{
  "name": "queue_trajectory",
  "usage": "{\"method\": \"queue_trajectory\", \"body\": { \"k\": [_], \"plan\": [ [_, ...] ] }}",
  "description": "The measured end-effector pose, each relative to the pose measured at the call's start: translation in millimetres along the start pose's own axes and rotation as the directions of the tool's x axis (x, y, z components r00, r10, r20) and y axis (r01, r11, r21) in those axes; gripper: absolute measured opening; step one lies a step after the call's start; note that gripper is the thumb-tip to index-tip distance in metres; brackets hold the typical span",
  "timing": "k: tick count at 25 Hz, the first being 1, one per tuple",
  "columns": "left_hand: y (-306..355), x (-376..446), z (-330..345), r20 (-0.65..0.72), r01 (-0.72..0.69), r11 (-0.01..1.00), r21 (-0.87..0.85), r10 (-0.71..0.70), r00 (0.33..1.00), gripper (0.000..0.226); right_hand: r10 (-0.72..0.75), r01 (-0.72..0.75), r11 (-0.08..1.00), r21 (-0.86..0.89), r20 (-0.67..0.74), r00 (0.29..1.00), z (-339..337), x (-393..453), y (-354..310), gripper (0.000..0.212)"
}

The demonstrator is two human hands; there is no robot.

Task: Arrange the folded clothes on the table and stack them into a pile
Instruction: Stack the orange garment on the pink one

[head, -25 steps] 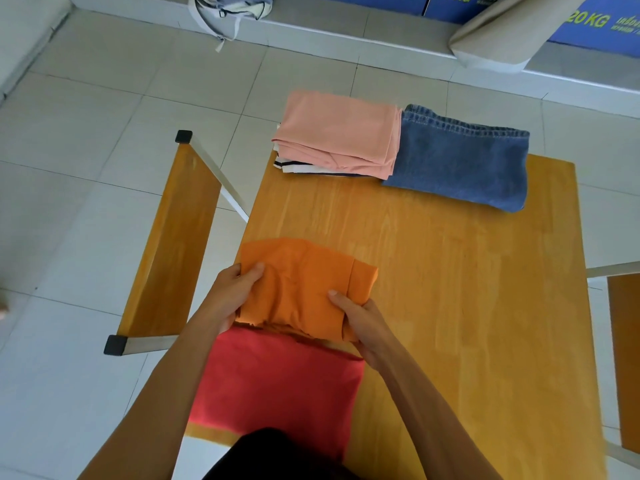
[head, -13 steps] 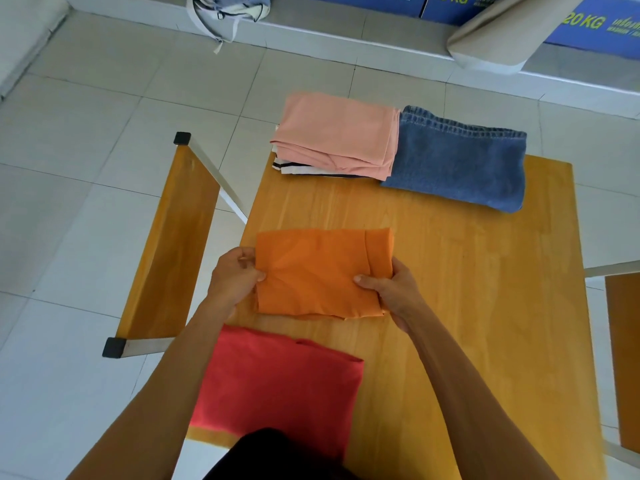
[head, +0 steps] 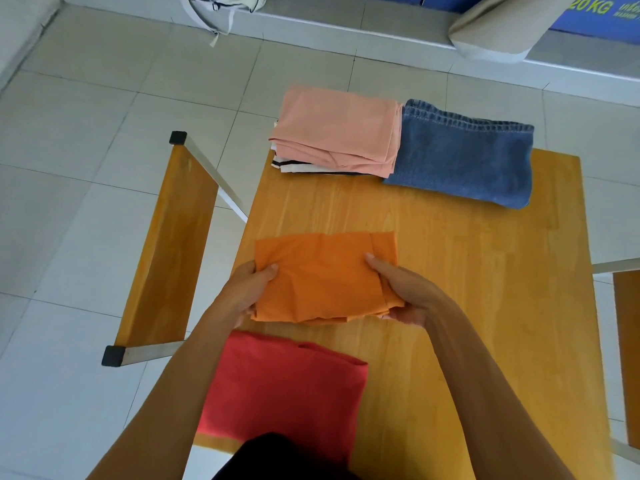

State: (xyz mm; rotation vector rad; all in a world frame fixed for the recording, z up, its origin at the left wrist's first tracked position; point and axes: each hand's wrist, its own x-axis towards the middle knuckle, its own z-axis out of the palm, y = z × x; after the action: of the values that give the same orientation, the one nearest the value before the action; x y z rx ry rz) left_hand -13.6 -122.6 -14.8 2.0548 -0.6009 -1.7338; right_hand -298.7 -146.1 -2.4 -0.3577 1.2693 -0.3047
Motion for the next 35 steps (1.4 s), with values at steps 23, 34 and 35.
{"method": "queue_trajectory", "body": {
  "k": [23, 34, 35],
  "plan": [
    [252, 124, 7, -0.116, -0.388, 0.9, 0.199, 0.415, 0.902, 0.042, -0.48, 0.463, 0.874, -0.145, -0.399, 0.782, 6, 76, -233, 0.06],
    [231, 145, -1, -0.262, -0.422, 0.838, 0.346, 0.518, 0.814, 0.039, -0.53, 0.362, 0.842, -0.4, -0.487, 0.694, -10, 79, -217, 0.083],
    [234, 143, 1, -0.302, -0.45, 0.78, 0.435, 0.597, 0.743, 0.039, -0.59, 0.349, 0.795, -0.496, -0.501, 0.633, -9, 75, -221, 0.083]
  ]
}}
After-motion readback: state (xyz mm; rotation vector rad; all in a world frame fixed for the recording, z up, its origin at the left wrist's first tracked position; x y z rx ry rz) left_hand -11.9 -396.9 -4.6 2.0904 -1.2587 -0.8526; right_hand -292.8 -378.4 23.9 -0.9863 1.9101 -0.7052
